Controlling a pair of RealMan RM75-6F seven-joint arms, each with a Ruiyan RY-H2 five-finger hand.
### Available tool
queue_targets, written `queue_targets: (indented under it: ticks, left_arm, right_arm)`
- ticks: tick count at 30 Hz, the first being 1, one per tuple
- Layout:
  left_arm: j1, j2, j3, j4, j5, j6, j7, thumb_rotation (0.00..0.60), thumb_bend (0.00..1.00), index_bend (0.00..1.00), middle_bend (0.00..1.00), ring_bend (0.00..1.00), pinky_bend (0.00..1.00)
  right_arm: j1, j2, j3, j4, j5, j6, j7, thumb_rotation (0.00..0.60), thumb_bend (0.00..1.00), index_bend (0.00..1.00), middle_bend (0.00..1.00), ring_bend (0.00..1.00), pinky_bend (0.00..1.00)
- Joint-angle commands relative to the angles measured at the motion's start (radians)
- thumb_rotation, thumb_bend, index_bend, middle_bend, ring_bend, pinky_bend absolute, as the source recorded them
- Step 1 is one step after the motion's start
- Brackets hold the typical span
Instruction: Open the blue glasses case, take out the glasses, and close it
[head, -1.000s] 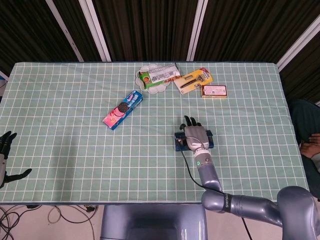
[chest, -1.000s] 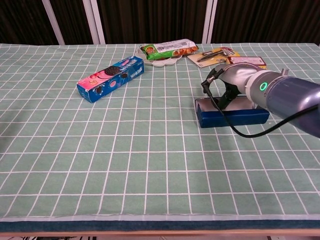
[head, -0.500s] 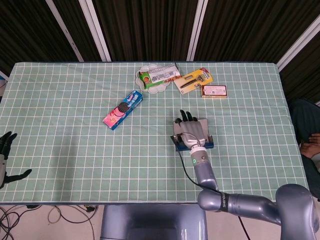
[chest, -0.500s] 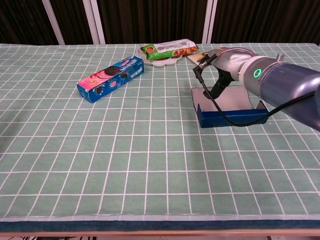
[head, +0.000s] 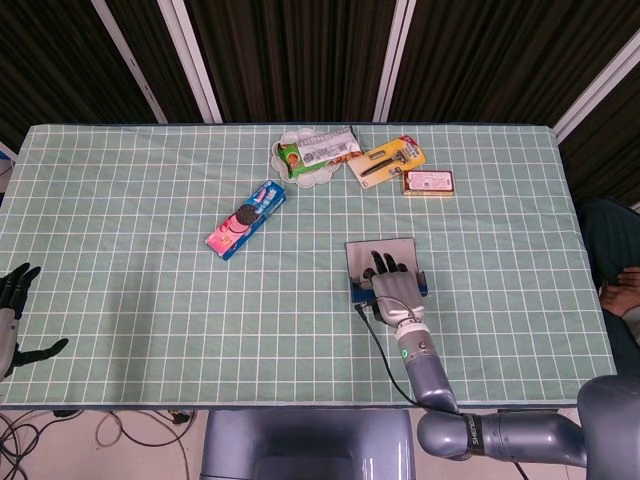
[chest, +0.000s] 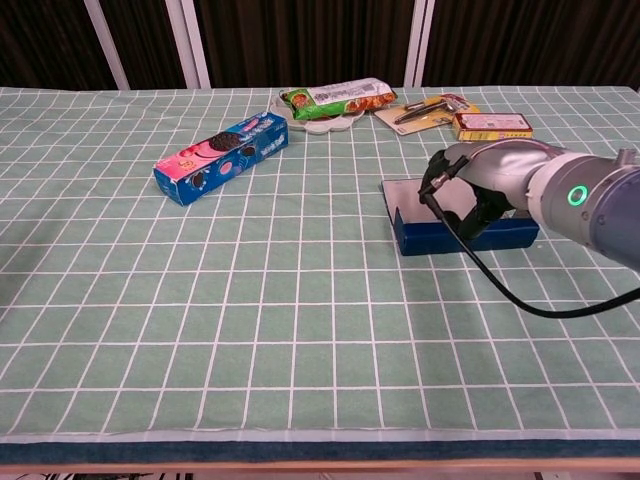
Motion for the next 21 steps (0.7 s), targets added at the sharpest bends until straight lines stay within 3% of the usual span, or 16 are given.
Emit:
queue_targets:
  ticks: [1,21]
  left_arm:
    - [-0.001,0.000,-0.001,0.001,-0.001,-0.002,-0.001,0.600,0.03,0.00,0.00,0.00,0.00]
    - [-0.001,0.006,0.000,0.003,-0.002,-0.003,-0.012,0.600,0.03,0.00,0.00,0.00,0.00]
  right_arm:
    - [0.000,-0.016,-0.002,0.013,0.002,0.003,-0.001,0.600,0.74,0.27,0.00,0.00,0.19]
    - [-0.029,-0.041,-0.026,0.009,-0.090,0.035,0.027,0.600,0.74,0.26,0.00,0.00,0.19]
